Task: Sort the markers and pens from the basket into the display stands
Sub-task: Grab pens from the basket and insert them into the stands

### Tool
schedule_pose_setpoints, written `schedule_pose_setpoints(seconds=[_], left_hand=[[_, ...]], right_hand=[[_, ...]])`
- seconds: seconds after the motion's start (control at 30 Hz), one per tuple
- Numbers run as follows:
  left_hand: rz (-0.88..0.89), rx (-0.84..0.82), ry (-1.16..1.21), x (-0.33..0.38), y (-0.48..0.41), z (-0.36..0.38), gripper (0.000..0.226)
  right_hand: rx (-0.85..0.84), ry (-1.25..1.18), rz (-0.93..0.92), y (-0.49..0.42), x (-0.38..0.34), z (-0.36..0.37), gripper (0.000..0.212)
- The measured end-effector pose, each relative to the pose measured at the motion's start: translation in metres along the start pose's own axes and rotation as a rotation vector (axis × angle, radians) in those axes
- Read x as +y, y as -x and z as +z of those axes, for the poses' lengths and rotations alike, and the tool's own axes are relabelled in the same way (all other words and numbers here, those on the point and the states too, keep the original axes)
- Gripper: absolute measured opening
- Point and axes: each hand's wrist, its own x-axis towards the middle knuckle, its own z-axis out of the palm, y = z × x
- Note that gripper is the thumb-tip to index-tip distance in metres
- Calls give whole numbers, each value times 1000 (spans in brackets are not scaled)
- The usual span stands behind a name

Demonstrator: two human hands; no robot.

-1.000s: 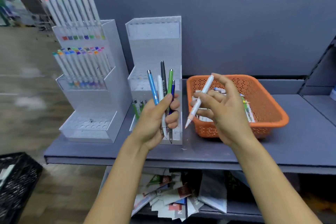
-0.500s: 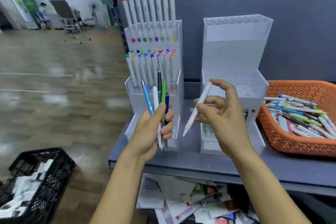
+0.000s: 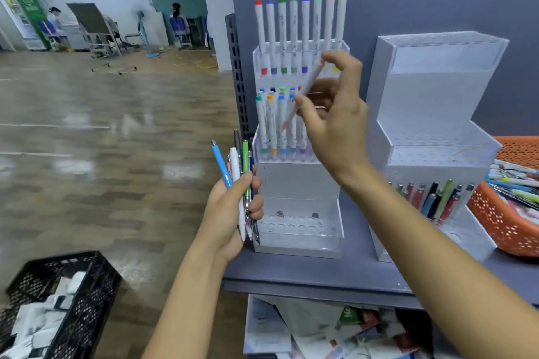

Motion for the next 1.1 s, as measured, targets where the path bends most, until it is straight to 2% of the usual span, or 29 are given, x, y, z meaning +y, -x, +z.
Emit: schedule_pose_setpoints(seconds=[0.37, 0.6, 0.9, 1.1], left_hand=[[-33, 28, -36, 6, -2, -23, 19], [-41, 5, 3, 10, -12, -19, 37], [-59, -30, 48, 14, -25, -14, 37], [-65, -55, 61, 14, -29, -12, 37]], right_hand=[[-273, 186, -31, -4, 16, 47, 47], [-318, 313, -57, -14, 14, 53, 47], [-390, 342, -102, -27, 11, 48, 34], [-386, 389, -69, -27, 13, 47, 23]])
